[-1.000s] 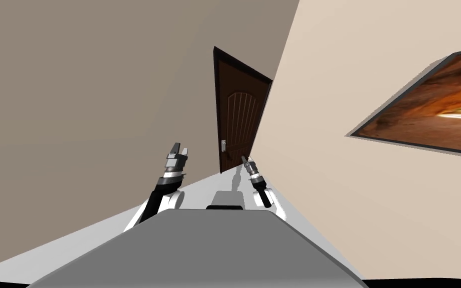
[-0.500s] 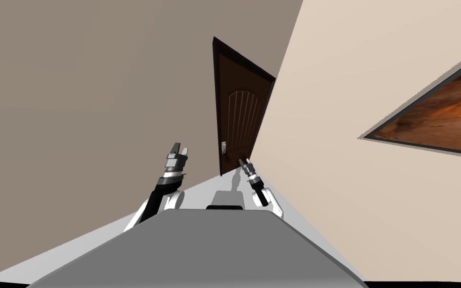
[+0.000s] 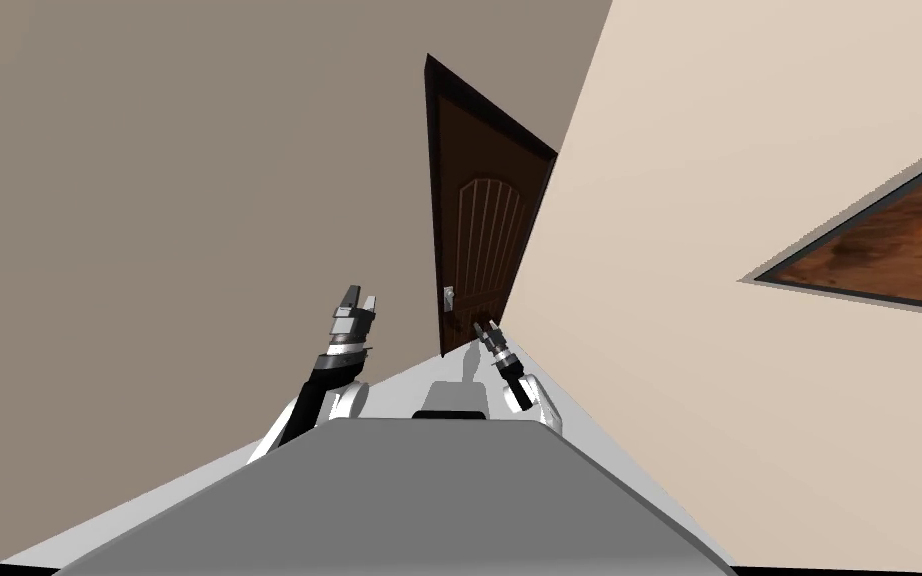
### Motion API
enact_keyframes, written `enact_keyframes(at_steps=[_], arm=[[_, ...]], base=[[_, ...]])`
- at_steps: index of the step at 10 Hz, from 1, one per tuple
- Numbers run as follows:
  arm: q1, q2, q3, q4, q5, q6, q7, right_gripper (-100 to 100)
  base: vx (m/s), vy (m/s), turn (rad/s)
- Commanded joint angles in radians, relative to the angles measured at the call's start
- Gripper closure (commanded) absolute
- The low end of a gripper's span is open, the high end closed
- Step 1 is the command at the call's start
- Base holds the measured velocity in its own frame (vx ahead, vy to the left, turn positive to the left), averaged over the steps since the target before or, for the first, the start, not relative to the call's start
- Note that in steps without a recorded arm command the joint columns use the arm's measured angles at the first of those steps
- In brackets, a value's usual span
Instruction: Pull the door open
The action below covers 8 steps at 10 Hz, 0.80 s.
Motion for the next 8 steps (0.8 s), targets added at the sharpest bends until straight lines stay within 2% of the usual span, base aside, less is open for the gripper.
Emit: enact_keyframes(at_steps=[1, 8], arm=[[-0.012, -0.001, 0.003, 0.039, 0.031, -0.009, 0.02, -100], [-0.055, -0.011, 0.015, 0.163, 0.133, -0.03, 0.075, -100]], base=[[0.138, 0.075, -0.024], [0.154, 0.063, -0.024]])
